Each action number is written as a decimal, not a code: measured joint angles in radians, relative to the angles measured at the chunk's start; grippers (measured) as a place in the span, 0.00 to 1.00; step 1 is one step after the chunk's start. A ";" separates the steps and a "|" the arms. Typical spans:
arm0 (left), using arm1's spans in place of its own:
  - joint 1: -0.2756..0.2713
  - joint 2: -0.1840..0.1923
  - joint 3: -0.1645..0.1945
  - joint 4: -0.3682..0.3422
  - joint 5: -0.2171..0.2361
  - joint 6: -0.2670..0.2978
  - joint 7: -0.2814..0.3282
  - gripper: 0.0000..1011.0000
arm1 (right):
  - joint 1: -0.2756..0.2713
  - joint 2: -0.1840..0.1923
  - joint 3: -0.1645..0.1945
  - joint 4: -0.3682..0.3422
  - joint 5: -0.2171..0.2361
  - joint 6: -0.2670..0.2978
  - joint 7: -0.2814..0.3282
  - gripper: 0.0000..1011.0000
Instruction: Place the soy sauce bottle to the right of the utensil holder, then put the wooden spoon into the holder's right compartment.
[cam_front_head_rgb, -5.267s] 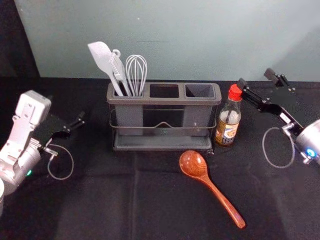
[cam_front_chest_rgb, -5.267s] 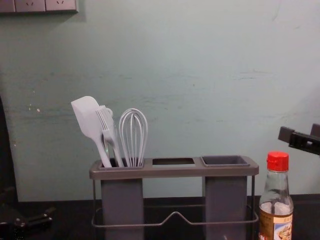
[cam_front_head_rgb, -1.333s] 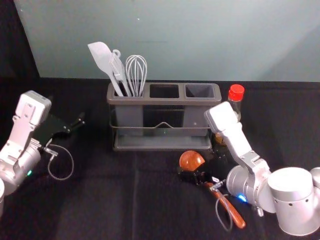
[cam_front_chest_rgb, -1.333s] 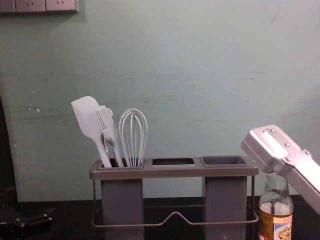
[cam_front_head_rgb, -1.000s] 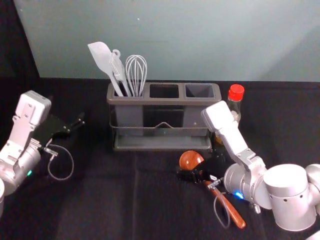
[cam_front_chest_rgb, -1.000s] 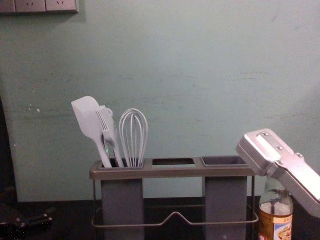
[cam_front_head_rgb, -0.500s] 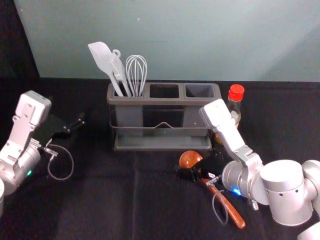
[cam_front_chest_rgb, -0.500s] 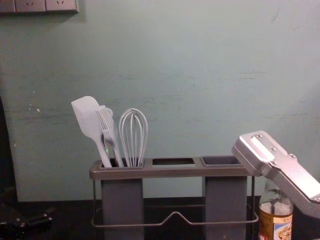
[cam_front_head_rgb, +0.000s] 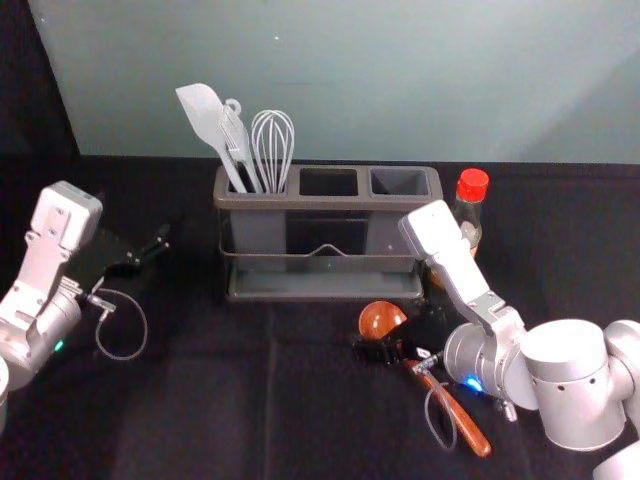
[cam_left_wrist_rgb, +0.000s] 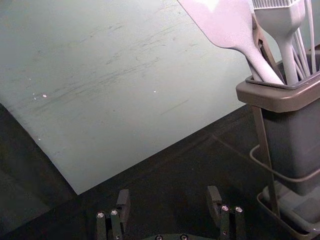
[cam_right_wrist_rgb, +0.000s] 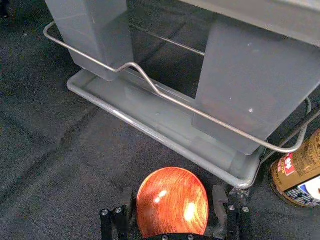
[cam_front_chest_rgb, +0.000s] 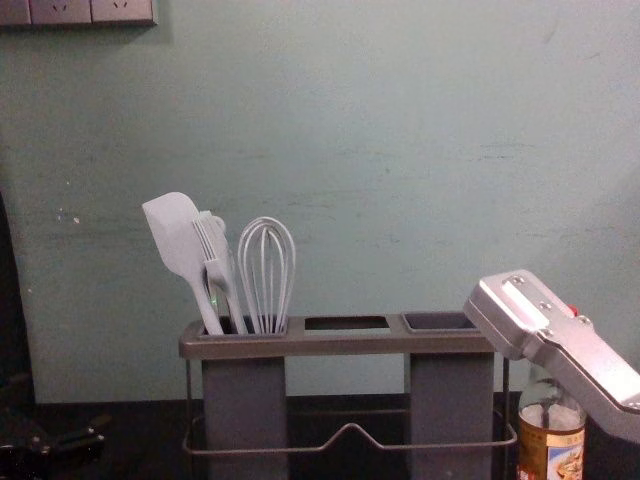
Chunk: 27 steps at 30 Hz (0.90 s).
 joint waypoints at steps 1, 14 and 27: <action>0.000 0.000 0.000 0.000 0.000 0.000 0.000 0.99 | -0.001 -0.002 0.002 0.001 -0.002 0.000 0.002 0.99; 0.000 0.000 0.000 0.000 0.000 0.000 0.000 0.99 | -0.005 -0.015 0.016 0.013 -0.022 -0.010 0.025 0.94; 0.000 0.000 0.000 0.000 0.000 0.000 0.000 0.99 | -0.017 -0.025 0.035 -0.005 -0.043 -0.008 0.041 0.83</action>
